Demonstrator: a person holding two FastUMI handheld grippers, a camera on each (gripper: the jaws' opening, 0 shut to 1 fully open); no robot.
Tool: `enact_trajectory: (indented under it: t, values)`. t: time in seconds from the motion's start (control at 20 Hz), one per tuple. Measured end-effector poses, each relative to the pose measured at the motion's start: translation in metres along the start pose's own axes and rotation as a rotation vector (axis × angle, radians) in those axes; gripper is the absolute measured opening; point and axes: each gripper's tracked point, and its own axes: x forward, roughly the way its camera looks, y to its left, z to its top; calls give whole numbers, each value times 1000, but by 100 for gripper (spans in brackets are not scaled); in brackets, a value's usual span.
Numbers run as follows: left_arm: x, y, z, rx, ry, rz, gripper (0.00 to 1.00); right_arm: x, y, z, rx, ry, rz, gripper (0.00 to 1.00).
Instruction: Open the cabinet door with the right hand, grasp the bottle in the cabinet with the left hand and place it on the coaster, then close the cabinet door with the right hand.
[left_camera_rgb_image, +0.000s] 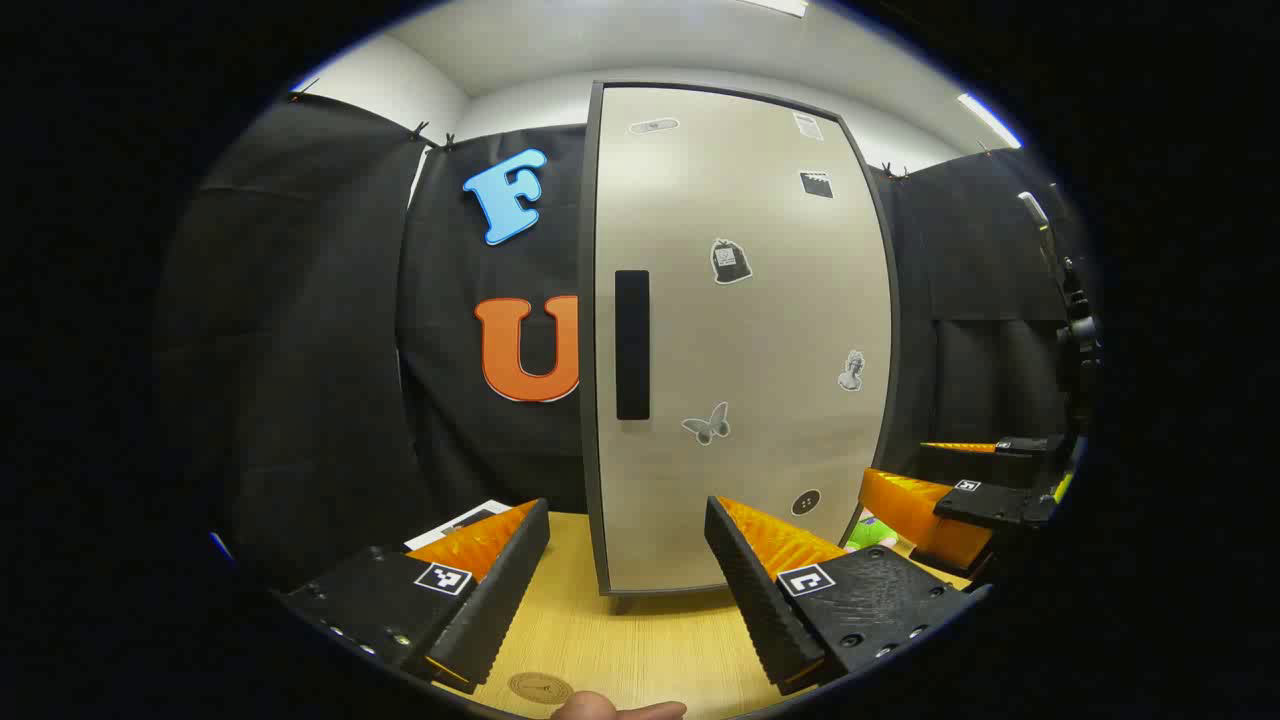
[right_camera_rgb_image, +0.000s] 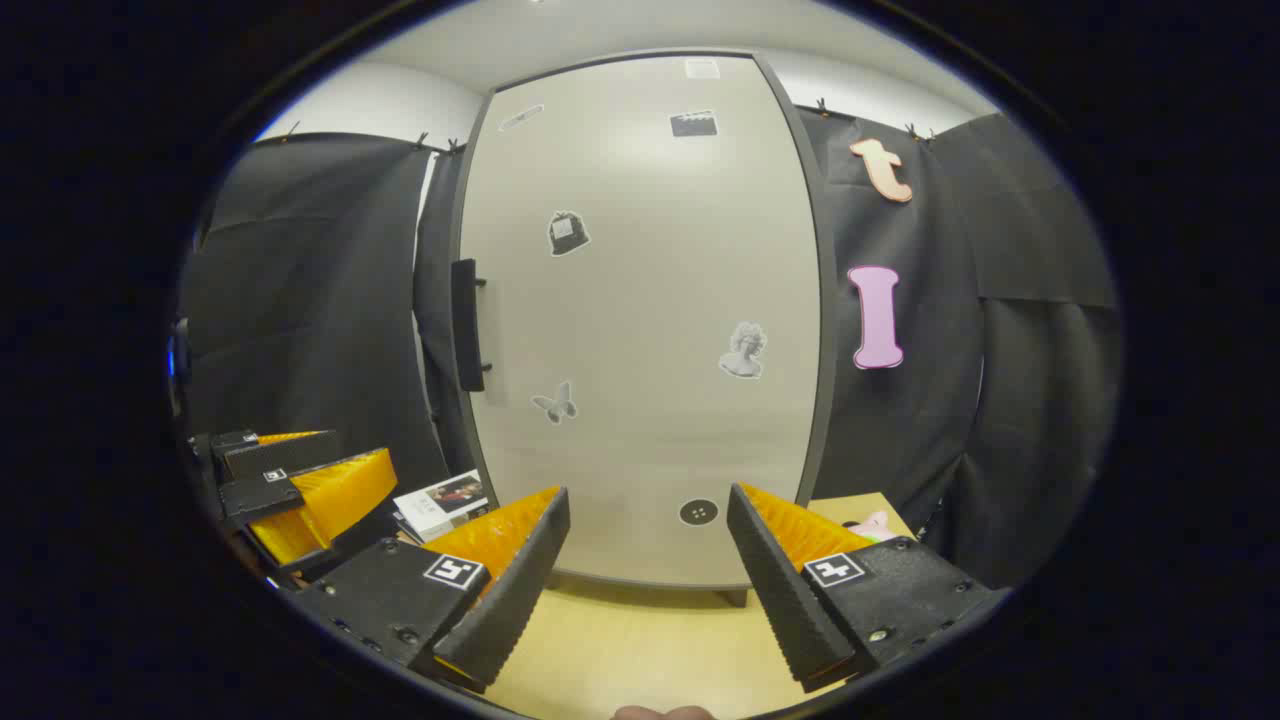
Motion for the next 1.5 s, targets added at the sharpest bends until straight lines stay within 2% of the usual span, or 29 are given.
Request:
enact_trajectory:
  t: [0.95, 1.25, 1.5]
  values:
    - [-1, 4, 3, -2, -21, 11, 95, 7, 3, 5, -4, -15, -4, 100]
    - [0, 4, 2, 1, -17, 13, 95, 8, 9, 9, -28, -24, 18, 100]
    - [-13, 9, -1, 16, -33, 21, 95, 19, 26, 32, -49, -56, 66, 99]
